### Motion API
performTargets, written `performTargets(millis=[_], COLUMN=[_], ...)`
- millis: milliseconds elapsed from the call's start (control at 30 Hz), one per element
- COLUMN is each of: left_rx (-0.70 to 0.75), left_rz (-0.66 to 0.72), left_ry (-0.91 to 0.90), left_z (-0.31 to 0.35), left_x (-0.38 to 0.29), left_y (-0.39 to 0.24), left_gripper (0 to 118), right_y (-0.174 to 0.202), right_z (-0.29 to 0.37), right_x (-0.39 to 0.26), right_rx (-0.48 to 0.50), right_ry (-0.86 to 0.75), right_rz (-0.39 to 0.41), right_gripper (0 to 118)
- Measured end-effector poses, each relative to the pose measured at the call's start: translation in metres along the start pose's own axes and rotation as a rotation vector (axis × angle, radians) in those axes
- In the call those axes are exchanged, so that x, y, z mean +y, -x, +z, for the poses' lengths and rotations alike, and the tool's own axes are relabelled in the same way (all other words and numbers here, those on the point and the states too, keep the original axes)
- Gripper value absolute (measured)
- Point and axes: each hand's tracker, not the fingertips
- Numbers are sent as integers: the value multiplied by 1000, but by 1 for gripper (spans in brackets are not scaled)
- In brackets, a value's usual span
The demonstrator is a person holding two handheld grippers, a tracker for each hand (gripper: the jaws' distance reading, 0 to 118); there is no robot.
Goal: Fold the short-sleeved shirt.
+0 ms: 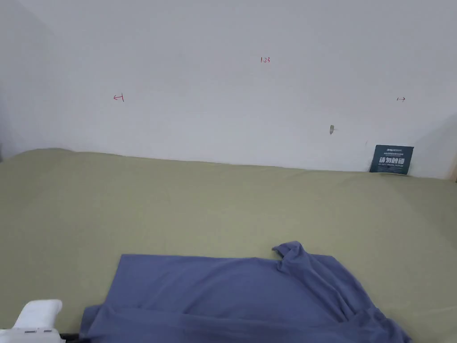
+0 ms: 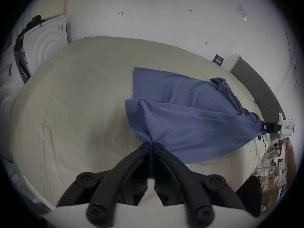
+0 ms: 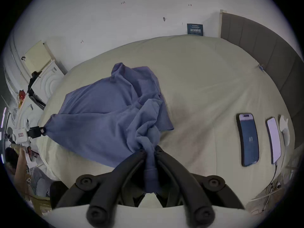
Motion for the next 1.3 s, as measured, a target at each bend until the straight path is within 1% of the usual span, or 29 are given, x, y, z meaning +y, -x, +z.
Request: performTargets(millis=[233, 400, 433, 467, 500, 533, 567, 600, 633, 667, 700, 767, 833, 900, 933, 967, 1000, 1033, 1067, 1100, 1133, 1200, 1233, 1300], left_rx=[-11, -25, -23, -21, -16, 21, 51, 56, 60, 72, 125, 212, 192, 116, 85, 65, 47, 48, 65, 76, 76, 40, 32, 44], left_rz=[16, 61, 75, 86, 109, 143, 157, 172, 183, 186, 177, 138, 102, 82, 71, 59, 39, 23, 6, 0, -6, -5, 3, 13], left_ry=[54, 79, 78, 77, 77, 74, 68, 55, 43, 26, -8, -59, -113, -137, -144, -144, -145, -144, -140, -145, -138, -127, -131, -132], left_z=[8, -5, -9, -11, -12, -9, -4, 5, 16, 25, 36, 53, 67, 74, 75, 75, 73, 68, 64, 58, 52, 35, 27, 8], left_x=[-39, -53, -55, -56, -58, -59, -60, -60, -59, -57, -54, -47, -39, -31, -27, -23, -18, -13, -9, -3, 4, 20, 30, 50], left_y=[7, 17, 18, 19, 19, 20, 23, 26, 28, 29, 27, 18, 7, -4, -11, -18, -25, -31, -37, -45, -49, -53, -55, -57], left_gripper=[6, 6, 7, 15, 36, 50, 57, 61, 65, 69, 70, 70, 70, 69, 66, 58, 31, 10, 7, 0, 0, 0, 0, 0], right_y=[-10, -16, -17, -22, -25, -25, -24, -25, -26, -25, -21, -12, 2, 13, 19, 23, 27, 31, 33, 36, 41, 51, 54, 62], right_z=[4, -31, -36, -41, -45, -44, -40, -34, -27, -17, -7, 10, 22, 29, 32, 33, 34, 30, 27, 25, 19, 7, 0, -14], right_x=[-33, -49, -50, -50, -49, -47, -46, -45, -44, -41, -38, -33, -26, -22, -19, -16, -13, -10, -9, -6, -3, 6, 12, 25], right_rx=[2, -56, -57, -54, -55, -84, -136, -167, -162, -156, -173, -206, -221, -187, -145, -106, -63, -29, -10, -17, -30, -72, -82, -73], right_ry=[52, 96, 86, 79, 83, 93, 90, 75, 50, -4, -45, -86, -131, -150, -156, -148, -136, -126, -126, -134, -120, -105, -103, -96], right_rz=[-37, -28, -38, -51, -67, -83, -85, -79, -67, -48, -26, 22, 59, 61, 52, 33, 6, -9, -11, -7, 27, 124, 149, 148], right_gripper=[3, 4, 4, 6, 26, 57, 87, 99, 93, 92, 93, 93, 93, 92, 85, 69, 34, 3, 0, 0, 0, 0, 0, 0])
